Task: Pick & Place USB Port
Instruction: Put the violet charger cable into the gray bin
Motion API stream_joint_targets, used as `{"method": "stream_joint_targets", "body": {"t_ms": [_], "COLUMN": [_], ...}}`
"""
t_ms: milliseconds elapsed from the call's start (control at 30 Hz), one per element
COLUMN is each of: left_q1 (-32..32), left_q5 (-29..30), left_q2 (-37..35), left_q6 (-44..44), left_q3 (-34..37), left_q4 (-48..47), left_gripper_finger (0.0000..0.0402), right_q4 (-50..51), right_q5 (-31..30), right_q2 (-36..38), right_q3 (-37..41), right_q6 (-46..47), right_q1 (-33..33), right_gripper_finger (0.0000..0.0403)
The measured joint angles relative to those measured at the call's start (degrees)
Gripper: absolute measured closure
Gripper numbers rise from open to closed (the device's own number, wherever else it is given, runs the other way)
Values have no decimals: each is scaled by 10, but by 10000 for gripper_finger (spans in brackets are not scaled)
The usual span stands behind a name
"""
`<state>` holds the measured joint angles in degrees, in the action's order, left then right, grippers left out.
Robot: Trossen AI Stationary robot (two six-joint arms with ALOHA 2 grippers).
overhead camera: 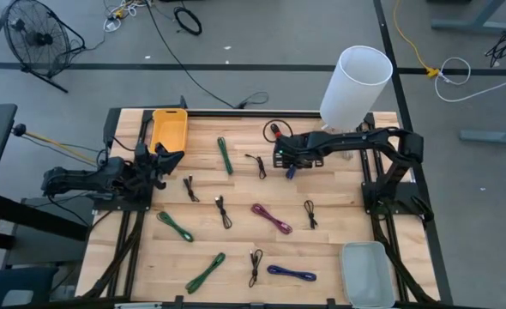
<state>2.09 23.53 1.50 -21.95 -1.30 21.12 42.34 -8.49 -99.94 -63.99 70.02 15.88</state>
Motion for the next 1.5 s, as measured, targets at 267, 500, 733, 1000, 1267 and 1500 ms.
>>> {"method": "stream_joint_targets", "body": {"t_ms": [267,500,733,1000,1267,1500], "left_q1": [0,0,0,0,0,0], "left_q5": [-16,-21,-33,-33,-33,-33], "left_q2": [0,0,0,0,0,0], "left_q6": [0,0,0,0,0,1], "left_q3": [0,0,0,0,0,0], "left_q4": [0,0,-1,-4,-5,-5], "left_gripper_finger": [374,374,374,374,374,374], "right_q4": [-56,-142,-167,-166,-168,-180], "right_q5": [19,18,9,-2,-6,-26], "right_q2": [0,0,4,3,2,1], "right_q3": [52,94,115,115,116,117], "right_q6": [65,99,107,108,122,138], "right_q1": [6,6,6,6,5,-8], "right_gripper_finger": [148,151,168,181,182,182]}}
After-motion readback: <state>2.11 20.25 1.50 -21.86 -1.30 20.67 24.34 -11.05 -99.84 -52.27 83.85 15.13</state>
